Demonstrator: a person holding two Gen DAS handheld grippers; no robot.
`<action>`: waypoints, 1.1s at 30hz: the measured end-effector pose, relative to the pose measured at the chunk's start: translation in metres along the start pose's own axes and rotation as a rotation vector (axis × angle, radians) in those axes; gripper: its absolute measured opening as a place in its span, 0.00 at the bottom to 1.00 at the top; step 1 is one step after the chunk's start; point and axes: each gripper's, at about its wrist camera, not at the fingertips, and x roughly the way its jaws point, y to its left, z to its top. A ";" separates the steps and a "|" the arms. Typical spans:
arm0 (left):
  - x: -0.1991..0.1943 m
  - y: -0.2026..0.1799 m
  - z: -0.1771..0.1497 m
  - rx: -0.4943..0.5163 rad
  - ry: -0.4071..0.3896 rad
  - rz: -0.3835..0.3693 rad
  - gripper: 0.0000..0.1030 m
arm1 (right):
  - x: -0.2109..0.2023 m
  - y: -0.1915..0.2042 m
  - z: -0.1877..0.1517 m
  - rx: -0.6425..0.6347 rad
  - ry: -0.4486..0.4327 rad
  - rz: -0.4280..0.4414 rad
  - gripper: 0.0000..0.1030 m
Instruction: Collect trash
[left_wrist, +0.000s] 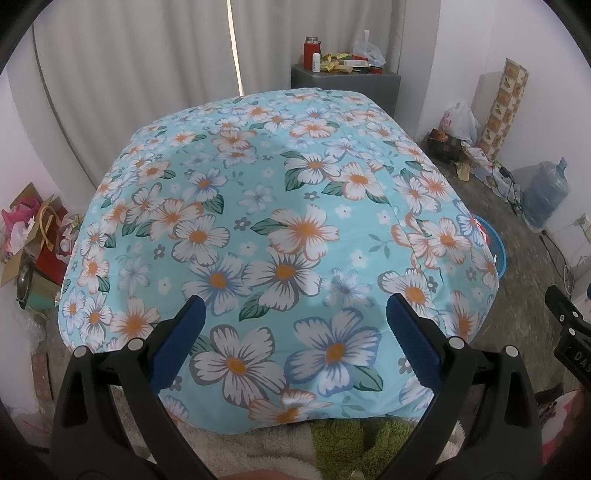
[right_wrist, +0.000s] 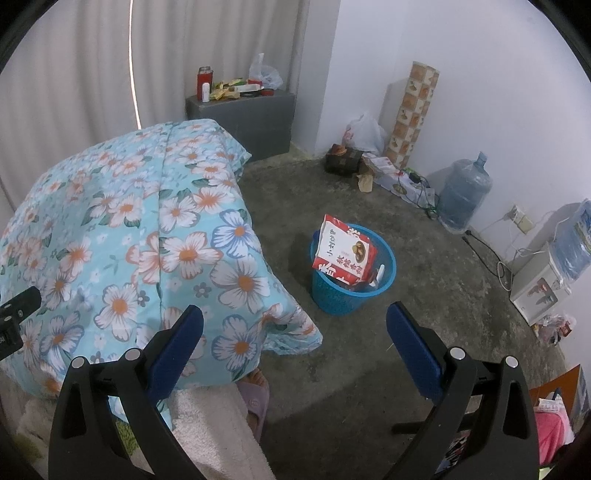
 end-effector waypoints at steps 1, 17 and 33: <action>0.000 0.000 0.000 -0.001 -0.001 0.001 0.91 | 0.000 0.000 0.000 -0.001 0.001 0.001 0.94; 0.001 0.000 0.000 0.002 0.000 -0.001 0.91 | 0.001 0.000 0.000 -0.006 0.002 0.004 0.94; -0.002 0.001 0.001 0.000 -0.004 -0.002 0.91 | 0.001 0.001 0.003 -0.012 -0.004 0.008 0.94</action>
